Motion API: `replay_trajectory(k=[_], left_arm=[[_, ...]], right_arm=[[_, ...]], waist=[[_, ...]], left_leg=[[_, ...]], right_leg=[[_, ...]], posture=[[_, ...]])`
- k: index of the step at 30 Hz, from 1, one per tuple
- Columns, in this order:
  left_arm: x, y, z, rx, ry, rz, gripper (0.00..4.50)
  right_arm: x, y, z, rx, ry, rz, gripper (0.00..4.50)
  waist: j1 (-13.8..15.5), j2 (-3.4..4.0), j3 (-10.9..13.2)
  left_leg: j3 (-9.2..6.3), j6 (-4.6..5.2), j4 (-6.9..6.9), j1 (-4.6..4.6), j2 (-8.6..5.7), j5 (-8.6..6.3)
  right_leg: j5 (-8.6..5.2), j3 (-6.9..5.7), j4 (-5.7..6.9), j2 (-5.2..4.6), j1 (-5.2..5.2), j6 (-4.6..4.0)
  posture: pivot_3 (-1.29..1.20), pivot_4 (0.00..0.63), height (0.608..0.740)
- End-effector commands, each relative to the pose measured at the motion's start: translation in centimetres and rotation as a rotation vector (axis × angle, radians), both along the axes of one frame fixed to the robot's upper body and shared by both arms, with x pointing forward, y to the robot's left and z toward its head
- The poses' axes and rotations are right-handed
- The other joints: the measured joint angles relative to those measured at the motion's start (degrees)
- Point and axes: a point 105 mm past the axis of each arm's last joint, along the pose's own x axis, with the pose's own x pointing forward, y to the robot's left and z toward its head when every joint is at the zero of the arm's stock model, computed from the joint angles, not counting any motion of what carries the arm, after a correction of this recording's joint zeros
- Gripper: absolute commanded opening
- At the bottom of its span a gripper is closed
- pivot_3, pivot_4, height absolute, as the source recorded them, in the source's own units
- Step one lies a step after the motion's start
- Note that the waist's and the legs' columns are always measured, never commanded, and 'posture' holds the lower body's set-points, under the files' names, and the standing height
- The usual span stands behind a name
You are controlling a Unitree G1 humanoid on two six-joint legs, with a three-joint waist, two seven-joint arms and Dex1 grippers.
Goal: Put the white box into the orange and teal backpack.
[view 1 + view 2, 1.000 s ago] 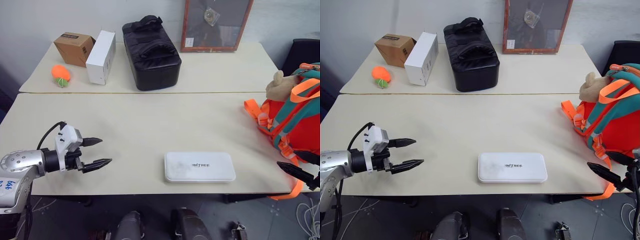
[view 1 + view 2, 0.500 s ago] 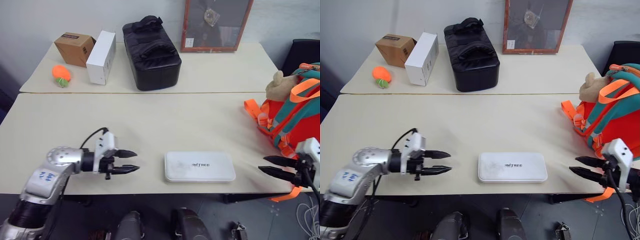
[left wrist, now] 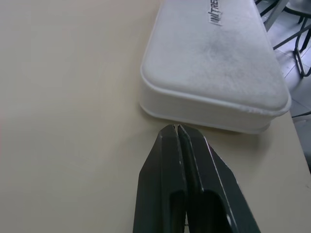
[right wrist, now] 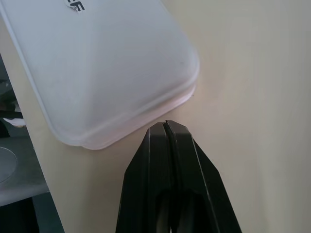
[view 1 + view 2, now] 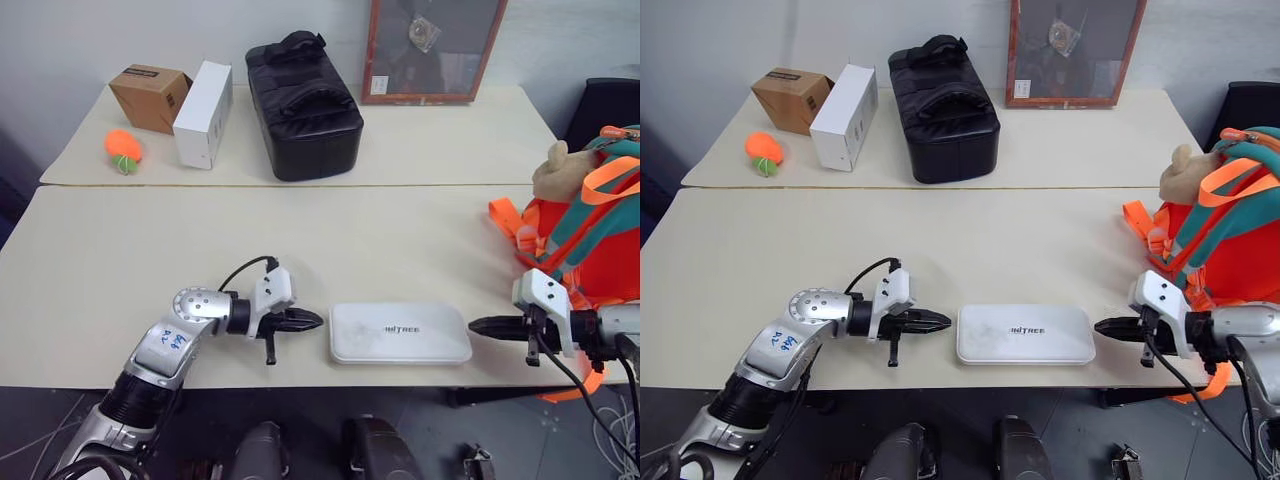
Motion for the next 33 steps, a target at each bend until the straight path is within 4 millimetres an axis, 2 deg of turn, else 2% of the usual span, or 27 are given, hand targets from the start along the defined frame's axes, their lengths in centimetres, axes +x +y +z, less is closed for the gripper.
replay_trajectory(k=[1, 11, 12, 13, 14, 17, 20, 23, 26, 29, 33], left_arm=[[0.0, 0.3, 0.4, 0.007, -0.033, -0.001, 0.06], [0.4, 2.6, 1.2, -0.016, -0.013, 0.107, 0.06], [0.3, 2.9, 1.5, -0.054, 0.032, 0.133, 0.35], [0.2, 3.1, 1.7, -0.081, 0.065, 0.149, 0.45], [-0.2, 3.6, 1.9, -0.121, 0.164, 0.169, 0.64], [-1.5, 5.6, 2.3, -0.179, 0.394, 0.217, 1.54], [-2.7, 6.6, 2.8, -0.225, 0.580, 0.258, 2.46], [-3.3, 6.5, 3.3, -0.250, 0.685, 0.266, 3.35], [-2.8, 5.4, 2.9, -0.278, 0.776, 0.303, 4.33], [-2.7, 4.2, 1.5, -0.245, 0.807, 0.341, 4.47], [-2.9, 3.0, 0.7, -0.257, 0.858, 0.347, 4.47]], right_arm=[[0.4, 1.2, 0.8, 0.020, -0.036, 0.028, 0.00], [0.8, 1.9, 0.7, 0.030, -0.044, 0.037, 0.00], [0.8, 1.8, 0.6, 0.019, -0.047, 0.039, 0.00], [0.9, 1.7, 0.6, 0.012, -0.049, 0.041, 0.00], [0.9, 1.5, 0.5, -0.004, -0.049, 0.046, 0.00], [0.5, 1.0, 0.2, -0.049, -0.038, 0.086, 0.00], [-0.4, 1.0, -0.2, -0.072, -0.013, 0.160, 0.00], [-0.4, 1.2, -0.4, -0.085, -0.017, 0.187, 0.00], [0.1, 1.8, -0.5, -0.078, -0.035, 0.196, 0.00], [0.1, 2.4, -0.7, -0.070, -0.040, 0.215, 0.00], [0.3, 3.3, -0.9, -0.058, -0.048, 0.237, 0.00]], waist=[[0.0, 0.00, 0.0], [0.0, 0.00, 0.0], [0.0, 0.00, 0.0], [0.0, 0.00, 0.0], [0.0, 0.00, 0.0], [-0.1, 0.00, 0.0], [-0.1, 0.00, 0.0], [0.0, -0.02, 0.0], [0.2, -0.03, 0.0], [0.1, -0.02, 0.0], [-0.1, -0.02, 0.0]], left_leg=[[0.00, 0.00, 0.01, 0.00, -0.01, 0.00], [-0.01, 0.01, 0.02, 0.00, 0.00, -0.01], [-0.01, 0.01, 0.02, 0.00, 0.00, -0.01], [-0.01, 0.01, 0.02, -0.01, 0.01, -0.01], [-0.01, 0.02, 0.02, -0.01, 0.02, -0.01], [-0.04, 0.00, 0.03, 0.00, 0.03, 0.00], [-0.04, -0.01, 0.02, 0.01, 0.01, 0.00], [-0.07, -0.01, 0.08, 0.01, 0.00, 0.00], [-0.14, -0.01, 0.17, 0.00, -0.03, 0.01], [-0.16, -0.03, 0.31, -0.03, -0.02, -0.01], [-0.14, -0.13, 0.42, -0.03, 0.07, -0.06]], right_leg=[[0.00, 0.00, 0.01, -0.01, 0.00, 0.00], [0.00, -0.01, 0.03, -0.03, 0.00, 0.00], [0.00, -0.01, 0.03, -0.03, 0.00, 0.00], [0.00, -0.01, 0.04, -0.03, -0.01, 0.00], [0.00, -0.01, 0.05, -0.02, 0.00, 0.00], [0.00, -0.03, 0.10, -0.02, -0.02, 0.00], [-0.01, -0.03, 0.11, -0.03, -0.02, -0.01], [-0.01, -0.04, 0.10, -0.05, 0.02, 0.00], [-0.01, -0.10, 0.12, -0.08, 0.07, 0.00], [-0.01, -0.12, 0.15, -0.06, 0.10, 0.01], [-0.01, -0.09, 0.21, 0.03, 0.07, -0.01]], posture=[[0.00, 0.150, 0.740], [0.00, 0.150, 0.740], [0.00, 0.150, 0.740], [0.00, 0.150, 0.740], [0.00, 0.150, 0.740], [0.00, 0.150, 0.740], [0.00, 0.150, 0.740], [0.00, 0.150, 0.740], [0.00, 0.150, 0.740], [0.00, 0.150, 0.740], [0.00, 0.150, 0.740]])
